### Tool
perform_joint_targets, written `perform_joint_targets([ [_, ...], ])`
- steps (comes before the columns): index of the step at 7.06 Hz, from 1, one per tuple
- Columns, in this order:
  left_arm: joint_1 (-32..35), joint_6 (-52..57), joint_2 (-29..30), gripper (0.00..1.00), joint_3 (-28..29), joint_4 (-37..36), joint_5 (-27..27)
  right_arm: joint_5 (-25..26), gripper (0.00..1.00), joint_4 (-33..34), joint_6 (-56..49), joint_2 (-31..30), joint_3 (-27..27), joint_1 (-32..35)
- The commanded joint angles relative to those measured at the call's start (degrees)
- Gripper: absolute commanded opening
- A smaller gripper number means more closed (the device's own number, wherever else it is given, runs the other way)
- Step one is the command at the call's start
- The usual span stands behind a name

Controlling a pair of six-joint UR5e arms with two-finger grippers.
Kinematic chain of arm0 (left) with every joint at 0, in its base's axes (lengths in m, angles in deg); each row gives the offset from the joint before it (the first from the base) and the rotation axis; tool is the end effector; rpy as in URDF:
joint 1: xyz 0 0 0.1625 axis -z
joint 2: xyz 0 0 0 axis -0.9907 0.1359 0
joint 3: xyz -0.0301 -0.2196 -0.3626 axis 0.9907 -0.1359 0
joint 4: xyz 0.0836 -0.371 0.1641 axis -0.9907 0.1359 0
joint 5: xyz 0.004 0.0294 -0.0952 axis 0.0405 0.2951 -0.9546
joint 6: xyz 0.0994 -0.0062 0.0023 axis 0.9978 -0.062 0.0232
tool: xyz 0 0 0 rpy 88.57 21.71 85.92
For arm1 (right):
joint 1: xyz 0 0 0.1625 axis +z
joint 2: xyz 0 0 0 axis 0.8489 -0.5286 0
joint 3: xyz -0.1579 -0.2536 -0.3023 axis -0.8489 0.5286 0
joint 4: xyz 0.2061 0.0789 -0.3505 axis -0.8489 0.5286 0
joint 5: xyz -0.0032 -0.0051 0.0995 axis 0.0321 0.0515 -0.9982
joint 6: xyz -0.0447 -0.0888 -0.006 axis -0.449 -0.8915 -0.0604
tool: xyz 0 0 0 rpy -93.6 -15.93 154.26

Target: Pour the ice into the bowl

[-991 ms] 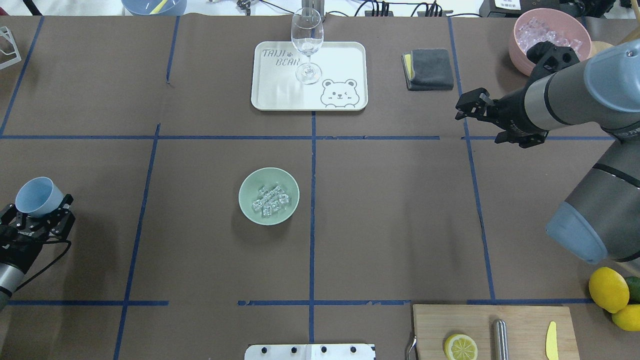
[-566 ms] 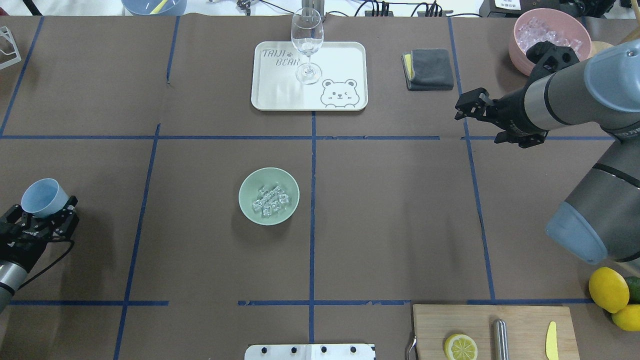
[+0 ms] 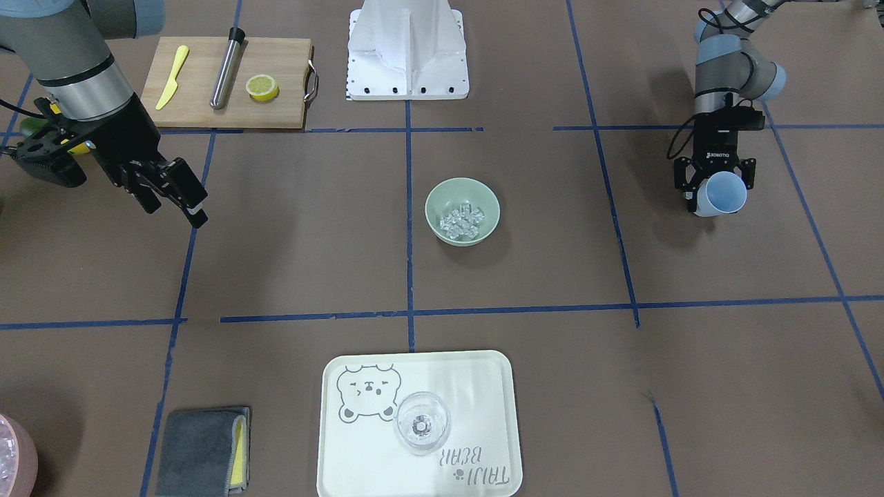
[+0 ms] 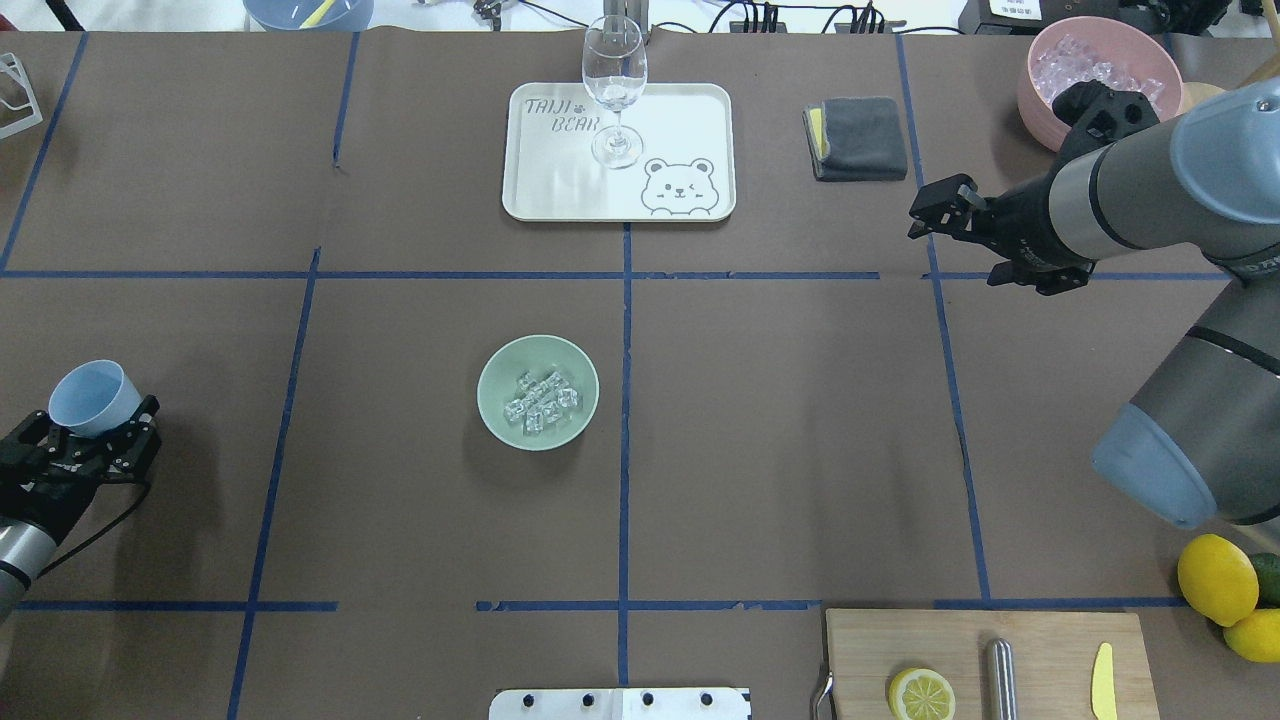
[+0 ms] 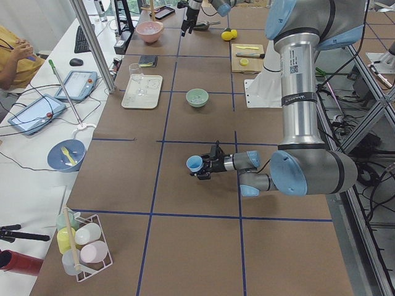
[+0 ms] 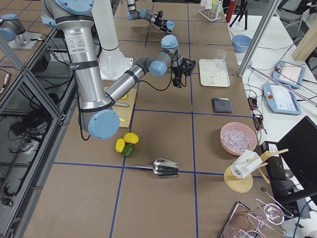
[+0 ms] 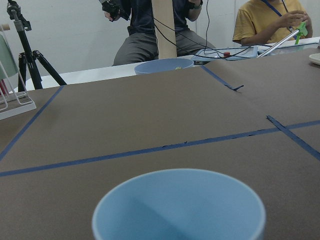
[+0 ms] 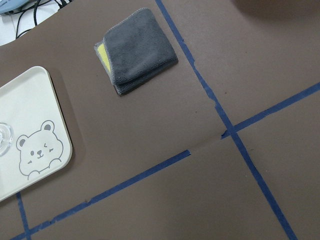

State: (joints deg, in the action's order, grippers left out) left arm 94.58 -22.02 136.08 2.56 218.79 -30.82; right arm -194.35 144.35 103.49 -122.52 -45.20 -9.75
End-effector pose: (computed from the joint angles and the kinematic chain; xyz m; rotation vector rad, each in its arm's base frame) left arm 0.3121 -0.2883 0.6567 1.1492 0.6693 -0.2946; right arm -0.2797 -0.4647 0.3080 0.1018 -0.9581 0.5799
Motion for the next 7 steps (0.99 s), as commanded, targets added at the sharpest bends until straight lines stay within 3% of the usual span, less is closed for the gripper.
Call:
perform_joint_targets([
  [1, 0.35, 0.18, -0.08, 1.00, -0.47, 0.37, -0.41, -0.09, 1.00, 0.00, 0.23, 0.18, -0.23, 0.00],
  [2, 0.44, 1.06, -0.17, 1.00, -0.99, 0.37, -0.75, 0.00, 1.00, 0.00, 0.23, 0.09, -0.23, 0.00],
  [4, 0.97, 7.81, -5.67, 1.00, -5.98, 1.86, -7.15, -0.09, 1.00, 0.00, 0.23, 0.09, -0.66, 0.00],
  [7, 2.97, 19.04, -12.12, 1.00, -10.84, 1.77, -23.46, -0.18, 1.00, 0.00, 0.23, 0.27, -0.75, -0.09],
])
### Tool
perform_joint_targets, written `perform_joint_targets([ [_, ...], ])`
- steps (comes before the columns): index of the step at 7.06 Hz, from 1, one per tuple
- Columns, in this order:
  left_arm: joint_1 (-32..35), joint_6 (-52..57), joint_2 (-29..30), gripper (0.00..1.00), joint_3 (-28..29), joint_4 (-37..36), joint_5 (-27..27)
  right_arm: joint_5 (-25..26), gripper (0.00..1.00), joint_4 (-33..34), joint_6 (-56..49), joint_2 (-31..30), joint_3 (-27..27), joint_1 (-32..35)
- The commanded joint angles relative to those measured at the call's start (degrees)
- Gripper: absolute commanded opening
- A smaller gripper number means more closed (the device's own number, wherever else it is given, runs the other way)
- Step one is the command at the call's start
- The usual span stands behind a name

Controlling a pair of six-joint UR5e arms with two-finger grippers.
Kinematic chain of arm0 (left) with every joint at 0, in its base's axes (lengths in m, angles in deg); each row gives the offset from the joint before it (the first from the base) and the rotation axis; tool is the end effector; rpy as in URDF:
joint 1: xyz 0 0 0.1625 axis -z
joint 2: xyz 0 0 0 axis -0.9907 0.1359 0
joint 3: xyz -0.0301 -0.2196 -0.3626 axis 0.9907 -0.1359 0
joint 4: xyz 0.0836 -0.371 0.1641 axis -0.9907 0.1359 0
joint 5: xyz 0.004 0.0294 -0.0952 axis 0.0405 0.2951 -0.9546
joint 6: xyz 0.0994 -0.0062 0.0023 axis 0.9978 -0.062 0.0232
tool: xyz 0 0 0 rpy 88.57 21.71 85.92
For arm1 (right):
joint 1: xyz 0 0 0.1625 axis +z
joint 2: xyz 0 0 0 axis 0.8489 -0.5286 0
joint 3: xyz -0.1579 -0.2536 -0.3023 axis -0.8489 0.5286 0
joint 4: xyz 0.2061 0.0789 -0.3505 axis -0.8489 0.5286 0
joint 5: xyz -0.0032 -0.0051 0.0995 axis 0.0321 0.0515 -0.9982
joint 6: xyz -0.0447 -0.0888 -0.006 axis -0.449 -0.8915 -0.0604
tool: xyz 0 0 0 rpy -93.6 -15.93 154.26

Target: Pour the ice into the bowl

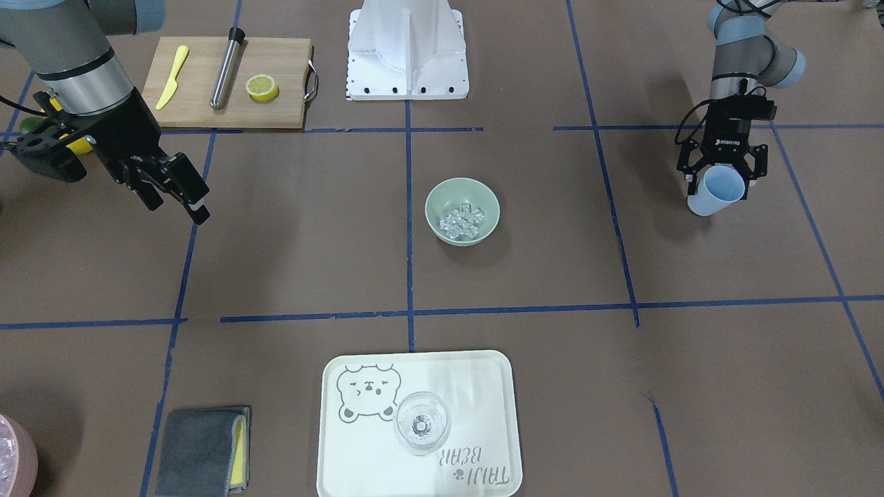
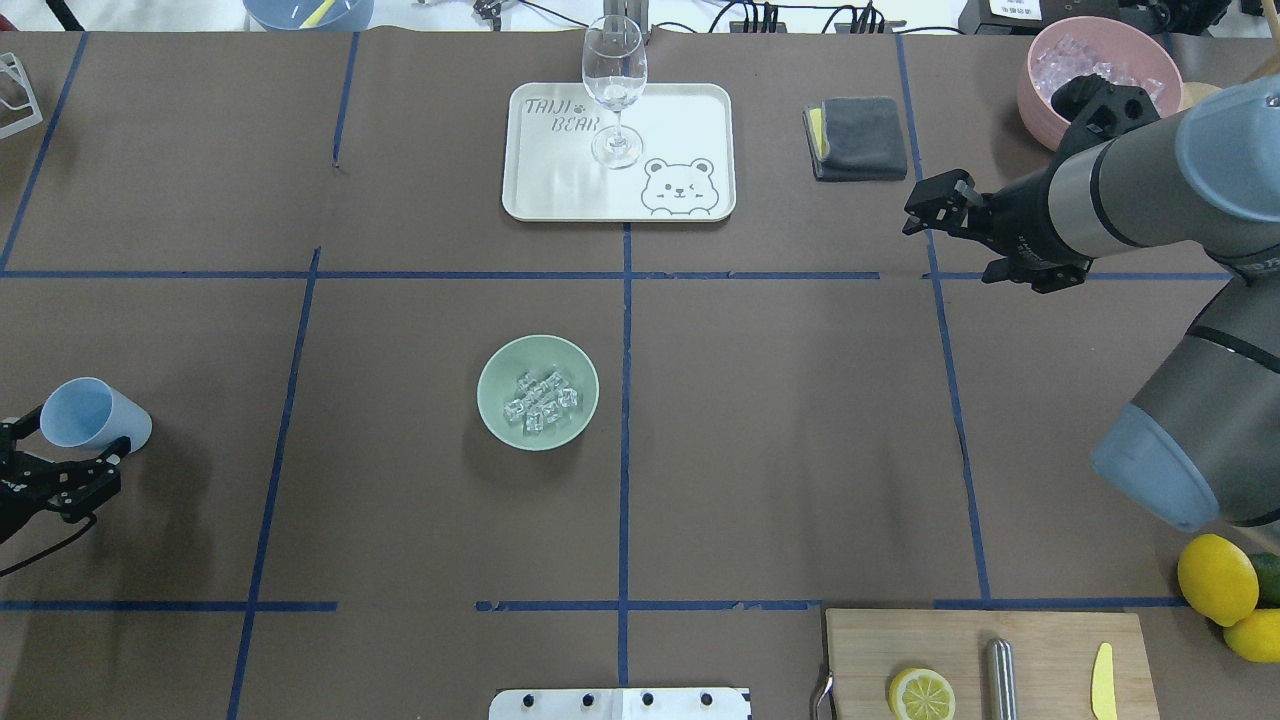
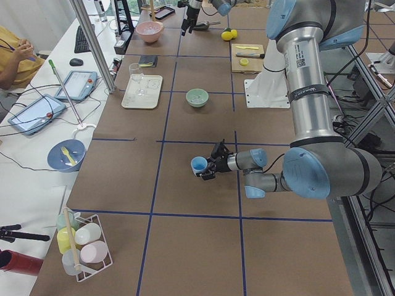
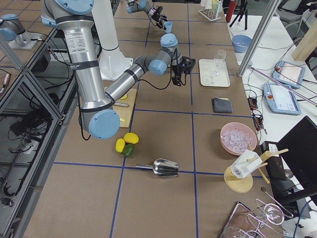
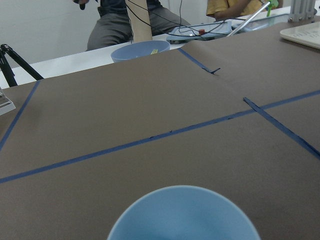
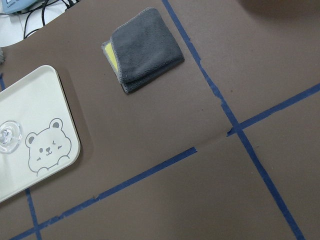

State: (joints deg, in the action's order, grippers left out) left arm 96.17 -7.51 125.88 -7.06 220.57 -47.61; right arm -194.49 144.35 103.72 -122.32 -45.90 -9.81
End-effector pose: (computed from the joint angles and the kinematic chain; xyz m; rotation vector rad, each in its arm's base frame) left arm 0.2548 -0.2639 0.6441 1.0402 0.6874 0.0646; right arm -0.2784 -0.4621 0.3008 0.1048 -0.9730 0.5769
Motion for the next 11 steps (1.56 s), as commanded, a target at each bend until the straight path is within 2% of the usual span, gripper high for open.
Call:
perform_joint_targets([
  [1, 2.79, 9.01, -2.27, 1.00, -1.23, 0.00, -12.21, -0.99, 1.00, 0.00, 0.00, 0.06, -0.40, -0.03],
  [2, 5.77, 13.50, -3.67, 1.00, -1.57, 0.00, -20.36, -3.69, 1.00, 0.09, 0.00, 0.15, -1.36, -0.03],
  [4, 15.75, 25.77, -4.91, 1.00, -1.40, -0.70, -35.57, -4.25, 1.00, 0.09, 0.17, 1.46, -2.16, -1.07],
  [5, 23.73, 33.50, -4.91, 1.00, -1.14, -2.18, -41.39, -4.16, 1.00, 0.09, 0.61, 2.69, -2.16, -3.26],
  [7, 37.47, 43.04, -3.25, 1.00, -1.14, -8.40, -48.18, -3.55, 1.00, 0.17, 8.06, 8.99, 0.28, -10.02],
  [8, 42.57, 43.94, 0.24, 1.00, -1.22, -14.62, -51.00, -1.54, 1.00, 0.17, 10.26, 12.07, 2.22, -13.88],
  [10, 51.19, 44.13, 10.24, 1.00, -1.23, -29.73, -58.64, 7.84, 1.00, 0.26, 14.31, 15.95, 5.55, -22.05],
  [11, 55.41, 44.13, 14.99, 1.00, -1.31, -37.54, -63.63, 9.88, 1.00, 0.26, 14.50, 20.06, 11.32, -24.61],
])
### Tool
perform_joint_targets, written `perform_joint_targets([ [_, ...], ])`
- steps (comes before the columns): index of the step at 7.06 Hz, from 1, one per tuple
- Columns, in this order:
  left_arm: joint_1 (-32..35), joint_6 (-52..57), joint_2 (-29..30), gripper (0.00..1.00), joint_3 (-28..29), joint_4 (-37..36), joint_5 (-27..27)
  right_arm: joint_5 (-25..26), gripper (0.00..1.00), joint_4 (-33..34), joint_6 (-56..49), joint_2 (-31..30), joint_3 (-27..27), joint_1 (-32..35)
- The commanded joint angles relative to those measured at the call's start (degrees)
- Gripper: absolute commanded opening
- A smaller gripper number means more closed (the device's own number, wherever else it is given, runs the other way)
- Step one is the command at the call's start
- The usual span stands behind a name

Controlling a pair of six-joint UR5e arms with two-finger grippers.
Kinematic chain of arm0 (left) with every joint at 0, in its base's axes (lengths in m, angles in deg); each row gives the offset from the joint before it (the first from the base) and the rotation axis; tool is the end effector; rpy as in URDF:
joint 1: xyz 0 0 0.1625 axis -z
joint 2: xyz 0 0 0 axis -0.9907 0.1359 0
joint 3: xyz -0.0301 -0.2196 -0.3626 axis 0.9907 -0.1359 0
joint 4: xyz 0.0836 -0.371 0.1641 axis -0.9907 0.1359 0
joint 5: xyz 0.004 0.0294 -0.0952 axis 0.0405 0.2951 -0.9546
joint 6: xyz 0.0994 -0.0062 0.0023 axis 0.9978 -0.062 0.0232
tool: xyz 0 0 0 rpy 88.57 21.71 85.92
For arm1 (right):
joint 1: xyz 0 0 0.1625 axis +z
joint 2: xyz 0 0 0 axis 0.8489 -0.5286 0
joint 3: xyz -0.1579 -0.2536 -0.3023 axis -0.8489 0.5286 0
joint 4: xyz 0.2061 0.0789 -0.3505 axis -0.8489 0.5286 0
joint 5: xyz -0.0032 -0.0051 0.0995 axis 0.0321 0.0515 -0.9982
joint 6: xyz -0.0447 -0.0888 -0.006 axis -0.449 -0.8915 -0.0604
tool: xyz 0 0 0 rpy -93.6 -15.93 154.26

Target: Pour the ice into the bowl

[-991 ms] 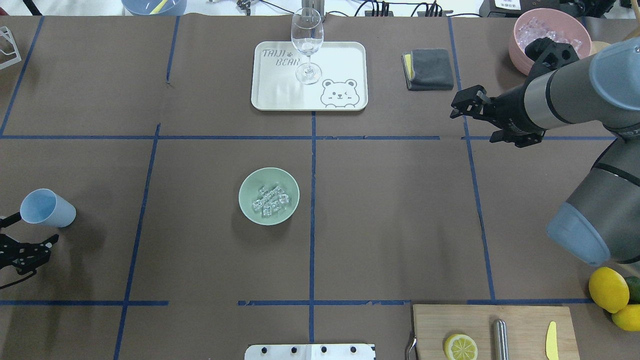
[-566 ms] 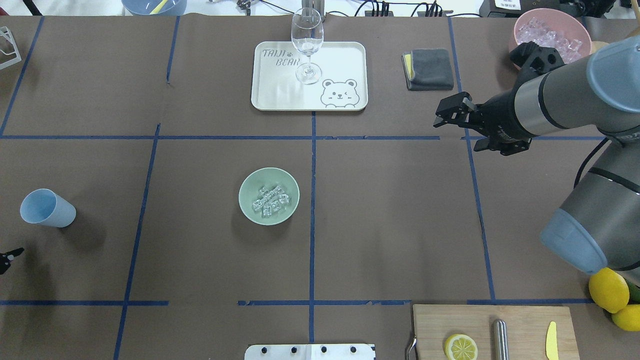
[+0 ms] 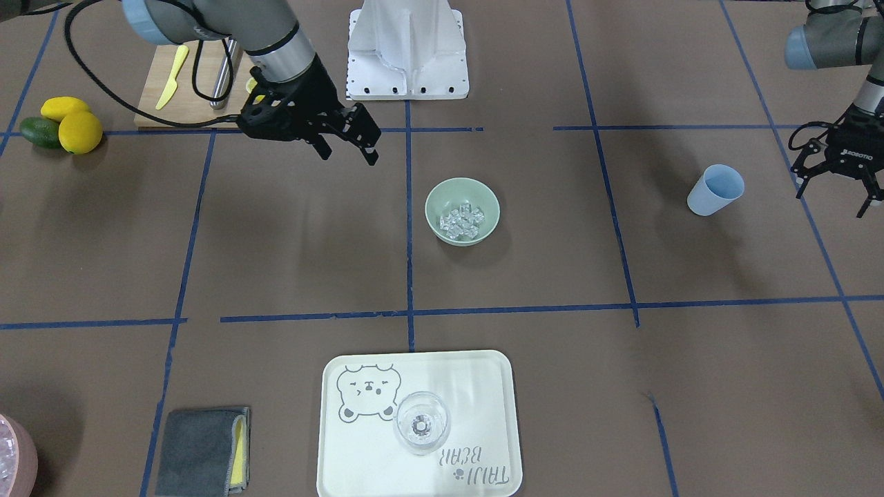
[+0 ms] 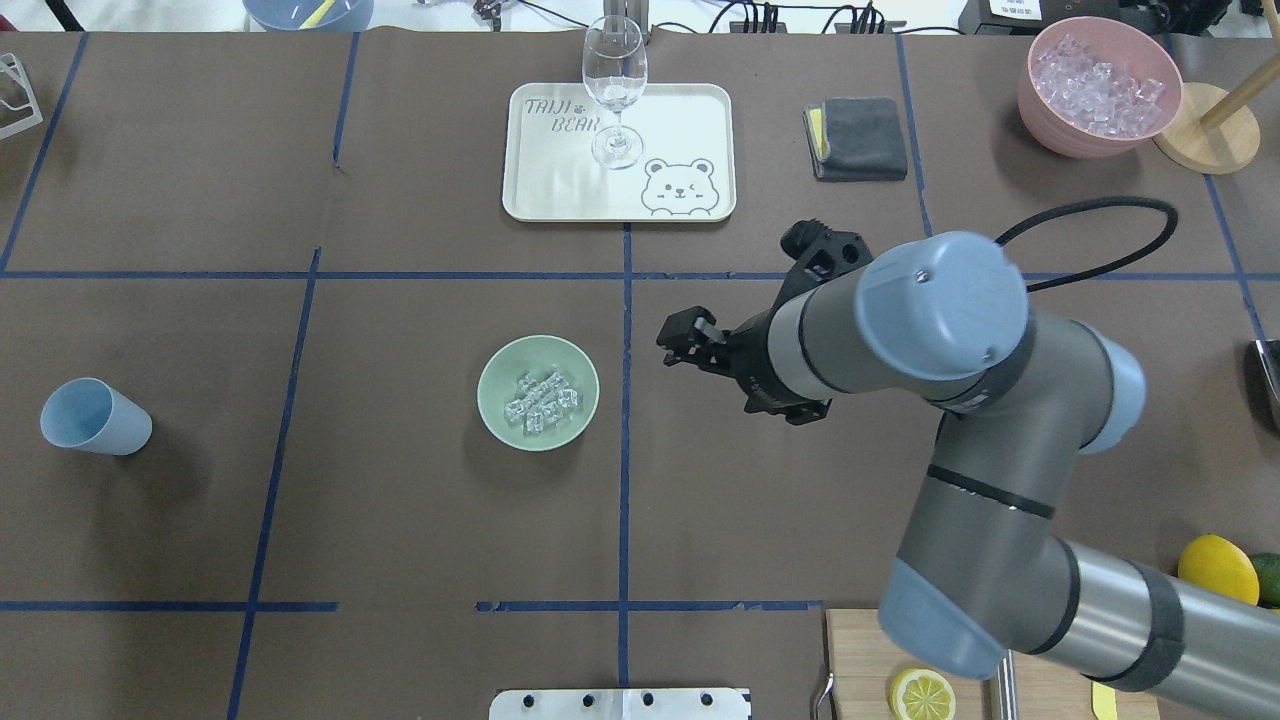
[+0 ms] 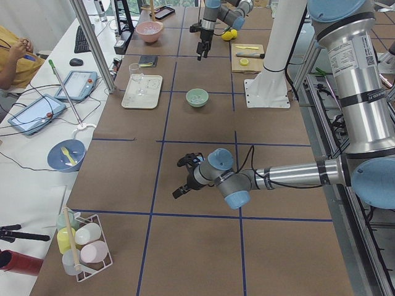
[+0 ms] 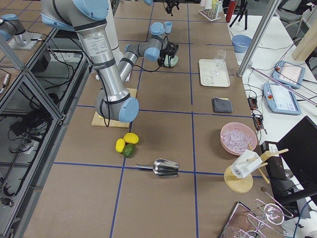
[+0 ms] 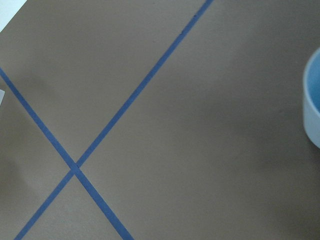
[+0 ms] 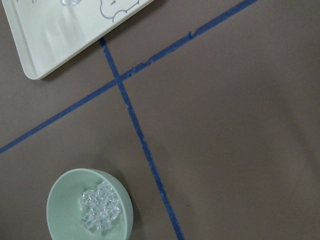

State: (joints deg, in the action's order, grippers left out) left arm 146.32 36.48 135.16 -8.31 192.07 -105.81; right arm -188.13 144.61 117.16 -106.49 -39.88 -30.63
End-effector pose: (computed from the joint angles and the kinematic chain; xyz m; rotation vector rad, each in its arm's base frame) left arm 0.0951 -0.4223 0.6440 0.7340 0.5327 0.5284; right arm -0.4719 -0.3696 0.1910 -0.0511 -1.1114 0.4737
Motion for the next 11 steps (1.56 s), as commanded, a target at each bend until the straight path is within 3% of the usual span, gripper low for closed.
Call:
perform_joint_targets([
  [1, 9.22, 0.14, 10.64, 1.00, -0.15, -16.35, -9.57, 5.98, 1.00, 0.01, 1.06, 7.58, 10.40, -5.82],
  [3, 11.37, -0.12, 13.50, 1.00, -0.15, -19.23, -10.93, 6.70, 1.00, 0.01, 1.06, 13.66, 19.91, -6.37],
  [5, 11.37, -0.56, 13.50, 1.00, -0.33, -19.15, -11.11, 6.79, 0.97, -0.08, 1.06, 15.42, 23.62, -6.45],
  [6, 11.37, -0.65, 13.50, 1.00, -0.33, -19.06, -10.93, 6.79, 0.78, 0.01, 1.15, 17.35, 26.25, -6.45],
  [7, 11.37, -0.65, 13.50, 1.00, -0.24, -19.06, -10.76, 6.71, 0.43, -0.08, 2.37, 17.63, 26.80, -6.45],
  [8, 11.37, -0.65, 13.41, 1.00, -0.41, -18.88, -10.67, 6.62, 0.00, -0.08, 2.55, 17.55, 26.63, -6.45],
  [10, 11.46, -0.56, 12.71, 1.00, -0.59, -18.88, -10.32, 6.35, 0.00, 0.18, 2.55, 17.11, 24.97, -6.37],
  [11, 11.54, -0.56, 12.36, 1.00, -0.24, -18.97, -10.23, 6.01, 0.00, 5.06, 2.55, 15.89, 20.08, -5.93],
])
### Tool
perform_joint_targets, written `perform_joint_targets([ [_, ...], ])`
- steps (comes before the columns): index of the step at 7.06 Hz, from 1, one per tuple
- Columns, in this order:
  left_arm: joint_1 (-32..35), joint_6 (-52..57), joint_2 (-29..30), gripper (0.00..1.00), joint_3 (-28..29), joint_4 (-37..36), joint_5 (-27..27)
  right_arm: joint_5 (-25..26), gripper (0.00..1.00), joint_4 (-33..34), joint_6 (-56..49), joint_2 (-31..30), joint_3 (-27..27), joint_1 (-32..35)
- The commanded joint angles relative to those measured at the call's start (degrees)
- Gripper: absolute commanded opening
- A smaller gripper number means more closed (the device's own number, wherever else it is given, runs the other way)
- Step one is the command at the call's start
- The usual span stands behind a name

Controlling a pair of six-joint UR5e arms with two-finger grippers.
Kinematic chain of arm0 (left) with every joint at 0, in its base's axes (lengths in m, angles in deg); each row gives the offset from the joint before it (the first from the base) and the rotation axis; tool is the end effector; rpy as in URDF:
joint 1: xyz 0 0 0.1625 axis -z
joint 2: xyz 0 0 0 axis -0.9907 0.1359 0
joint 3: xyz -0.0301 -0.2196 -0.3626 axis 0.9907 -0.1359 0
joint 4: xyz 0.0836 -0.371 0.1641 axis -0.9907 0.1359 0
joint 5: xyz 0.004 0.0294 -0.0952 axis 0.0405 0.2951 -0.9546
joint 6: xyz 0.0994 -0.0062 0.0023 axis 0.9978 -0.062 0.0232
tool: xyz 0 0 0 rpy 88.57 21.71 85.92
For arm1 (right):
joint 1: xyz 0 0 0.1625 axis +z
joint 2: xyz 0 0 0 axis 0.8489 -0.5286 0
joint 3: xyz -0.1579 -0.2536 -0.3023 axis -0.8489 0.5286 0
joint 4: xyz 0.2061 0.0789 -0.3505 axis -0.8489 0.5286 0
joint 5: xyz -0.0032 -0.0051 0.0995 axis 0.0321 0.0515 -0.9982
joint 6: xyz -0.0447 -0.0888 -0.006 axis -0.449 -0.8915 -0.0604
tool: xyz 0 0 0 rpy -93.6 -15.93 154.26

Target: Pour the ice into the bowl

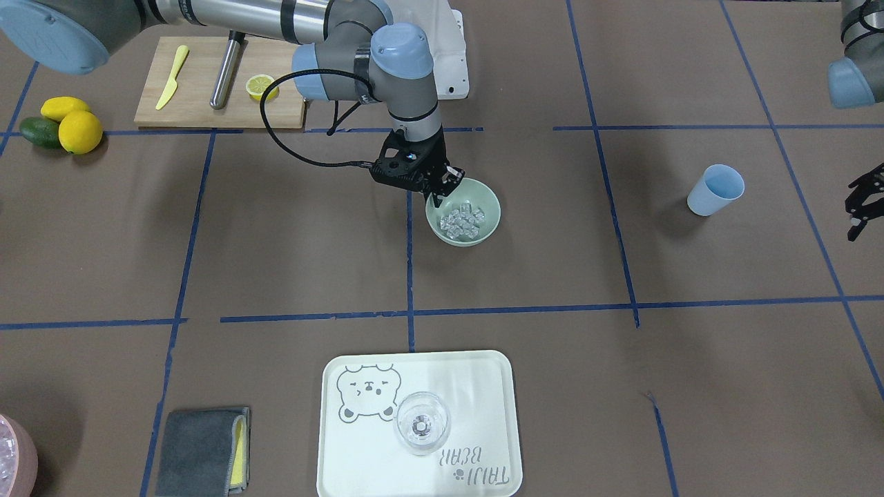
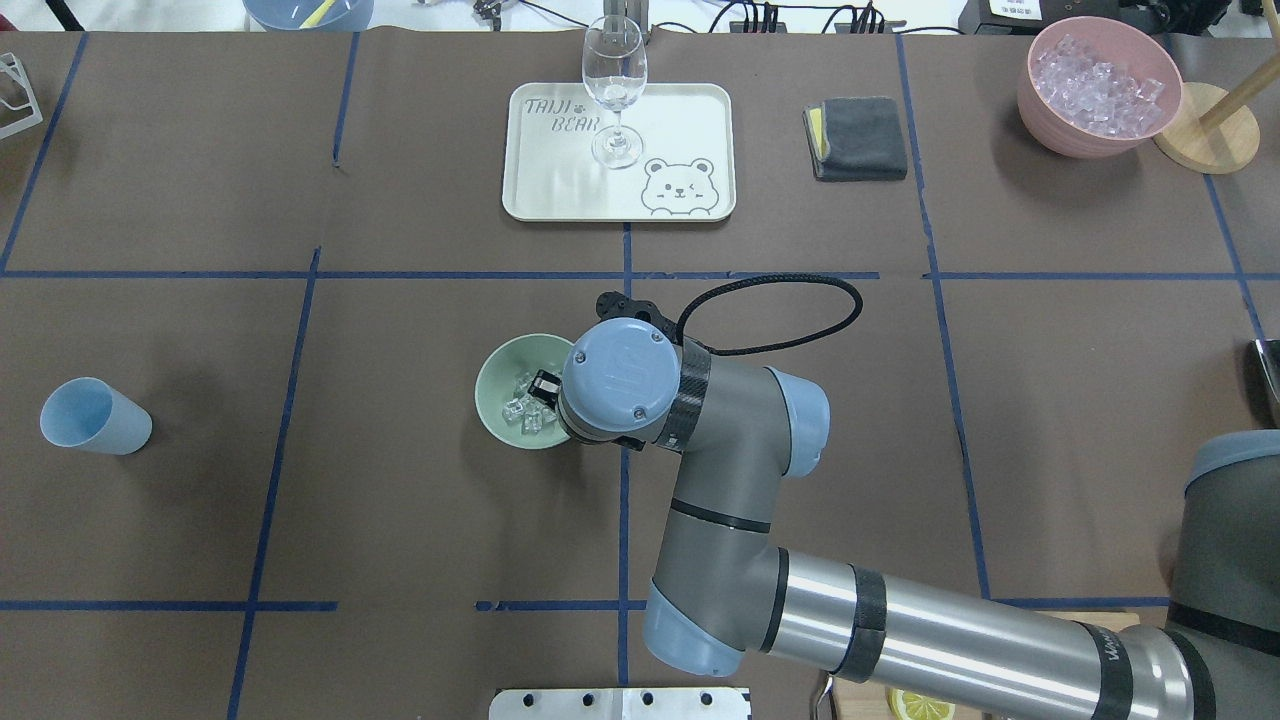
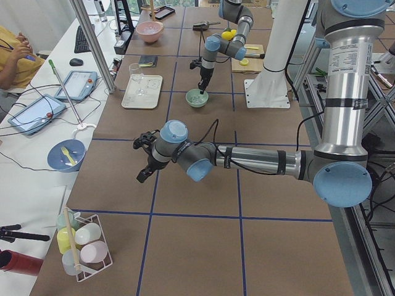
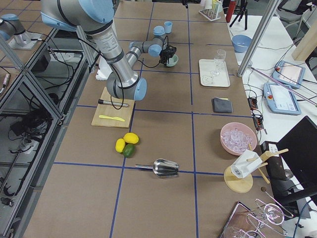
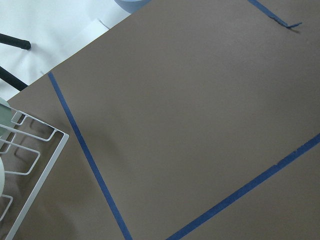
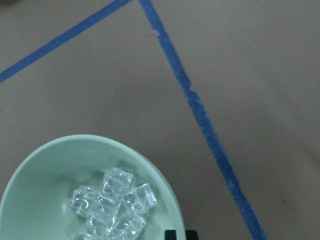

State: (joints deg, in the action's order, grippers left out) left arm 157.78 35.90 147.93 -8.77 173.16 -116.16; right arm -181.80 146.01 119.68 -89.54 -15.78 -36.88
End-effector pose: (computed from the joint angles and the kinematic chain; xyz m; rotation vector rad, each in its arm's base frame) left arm 0.0492 -0.5230 0.5734 0.6413 0.6167 0.3826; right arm -0.6374 -0.3773 0.1701 -0.0491 -0.9525 0.5013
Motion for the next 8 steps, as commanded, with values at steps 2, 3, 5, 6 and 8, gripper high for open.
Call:
perform_joint_targets([
  [2, 0.08, -1.13, -1.56, 1.00, -0.04, -0.06, -0.14, -6.10, 0.00, 12.39, -1.27, -11.20, -21.92, 5.30],
  [3, 0.08, -1.22, -1.56, 1.00, -0.04, 0.11, -0.14, -7.35, 0.00, 11.97, -6.15, -16.05, -25.13, 6.98],
  [5, -0.18, -5.14, -1.13, 1.00, -1.53, -0.23, -0.31, -7.36, 0.00, 8.83, -18.00, -28.52, -28.23, 10.58],
  [6, -0.27, -6.83, -0.69, 1.00, -1.45, -1.11, -0.75, -9.54, 0.00, 1.67, -25.11, -36.58, -27.98, 14.35],
  [8, -0.27, -7.11, 1.50, 1.00, -2.93, -9.08, -1.54, -20.32, 0.00, -14.94, -35.33, -49.18, -23.87, 23.13],
])
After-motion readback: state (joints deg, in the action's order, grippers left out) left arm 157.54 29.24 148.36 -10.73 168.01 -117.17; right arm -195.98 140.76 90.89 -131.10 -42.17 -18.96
